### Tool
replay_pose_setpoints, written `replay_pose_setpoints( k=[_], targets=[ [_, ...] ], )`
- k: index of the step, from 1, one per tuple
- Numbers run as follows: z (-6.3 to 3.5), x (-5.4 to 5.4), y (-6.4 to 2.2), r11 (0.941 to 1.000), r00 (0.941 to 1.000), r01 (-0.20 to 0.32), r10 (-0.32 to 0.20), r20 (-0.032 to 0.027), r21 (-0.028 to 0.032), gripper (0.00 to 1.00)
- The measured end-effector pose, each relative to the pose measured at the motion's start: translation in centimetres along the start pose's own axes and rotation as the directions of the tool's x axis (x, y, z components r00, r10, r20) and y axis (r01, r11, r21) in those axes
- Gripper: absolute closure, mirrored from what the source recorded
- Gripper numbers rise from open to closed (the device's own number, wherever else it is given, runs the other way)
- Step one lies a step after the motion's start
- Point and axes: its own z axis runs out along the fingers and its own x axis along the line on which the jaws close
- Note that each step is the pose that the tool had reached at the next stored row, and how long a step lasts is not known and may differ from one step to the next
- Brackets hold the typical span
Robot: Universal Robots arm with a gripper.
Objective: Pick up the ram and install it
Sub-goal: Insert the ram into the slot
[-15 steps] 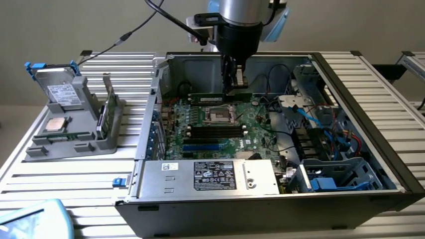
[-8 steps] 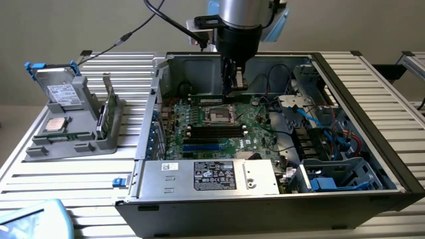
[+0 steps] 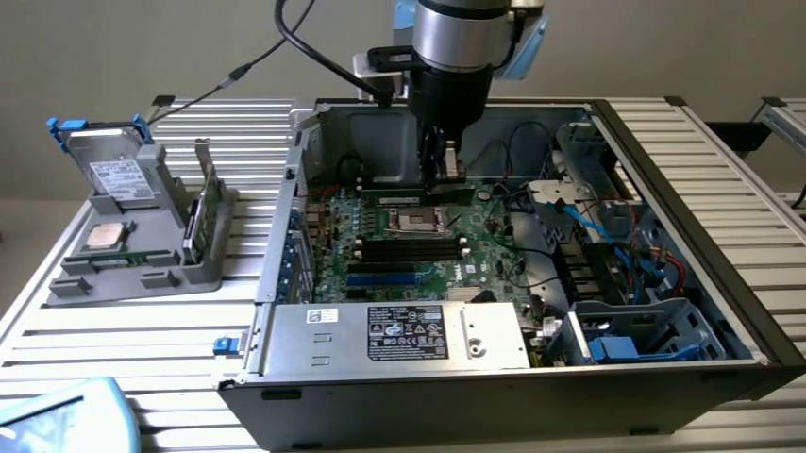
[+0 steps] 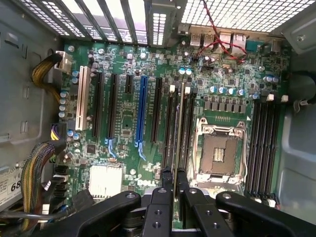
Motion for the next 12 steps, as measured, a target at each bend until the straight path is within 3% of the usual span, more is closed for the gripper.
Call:
replay_pose_setpoints(
  k=[12],
  targets=[
    [2.18,0.1,-0.01,1.0,1.0,0.0,0.0,-0.0035,-0.0003,0.86]
  ],
)
